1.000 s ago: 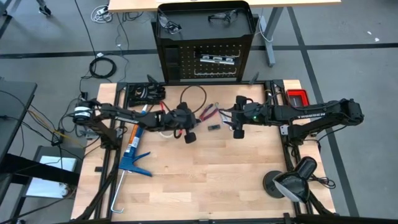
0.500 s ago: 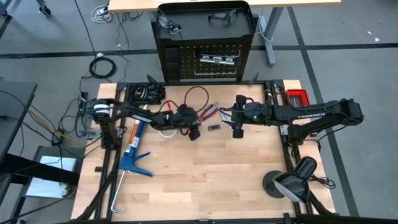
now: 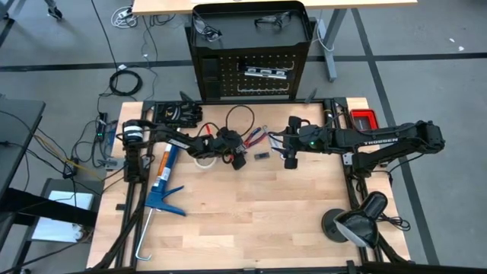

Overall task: Hang tools onto peg board
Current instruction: Put the pliers on the peg board bin

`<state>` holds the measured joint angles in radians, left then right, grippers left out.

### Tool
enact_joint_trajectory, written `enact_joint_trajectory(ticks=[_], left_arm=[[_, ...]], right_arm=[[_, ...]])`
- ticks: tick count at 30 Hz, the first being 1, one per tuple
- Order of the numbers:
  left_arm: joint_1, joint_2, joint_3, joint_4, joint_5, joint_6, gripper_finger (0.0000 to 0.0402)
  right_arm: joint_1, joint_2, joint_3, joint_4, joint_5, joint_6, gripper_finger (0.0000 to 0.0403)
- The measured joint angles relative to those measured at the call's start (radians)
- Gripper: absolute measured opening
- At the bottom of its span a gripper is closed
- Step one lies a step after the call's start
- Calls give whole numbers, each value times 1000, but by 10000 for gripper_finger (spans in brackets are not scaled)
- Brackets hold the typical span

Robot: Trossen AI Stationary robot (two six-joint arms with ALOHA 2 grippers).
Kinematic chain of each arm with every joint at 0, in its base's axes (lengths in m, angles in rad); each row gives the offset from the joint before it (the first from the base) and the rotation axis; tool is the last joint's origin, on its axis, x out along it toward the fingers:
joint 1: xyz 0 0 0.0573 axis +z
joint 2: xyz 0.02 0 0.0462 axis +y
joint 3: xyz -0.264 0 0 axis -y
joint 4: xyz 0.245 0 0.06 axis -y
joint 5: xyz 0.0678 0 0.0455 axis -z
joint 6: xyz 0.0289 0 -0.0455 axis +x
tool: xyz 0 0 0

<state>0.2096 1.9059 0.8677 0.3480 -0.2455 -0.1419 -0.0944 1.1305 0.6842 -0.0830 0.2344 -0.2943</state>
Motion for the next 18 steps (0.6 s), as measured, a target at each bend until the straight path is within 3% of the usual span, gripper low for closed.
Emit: enact_joint_trajectory(ticks=[5, 12, 18], left_arm=[[1, 16, 1, -6, 9, 35, 235], [-2, 17, 3, -11, 29, 85, 88], [-1, 13, 0, 8, 35, 83, 85]], right_arm=[[0, 0, 0, 0, 0, 4, 229], [0, 0, 0, 3, 0, 3, 229], [0, 0, 0, 0, 5, 4, 229]])
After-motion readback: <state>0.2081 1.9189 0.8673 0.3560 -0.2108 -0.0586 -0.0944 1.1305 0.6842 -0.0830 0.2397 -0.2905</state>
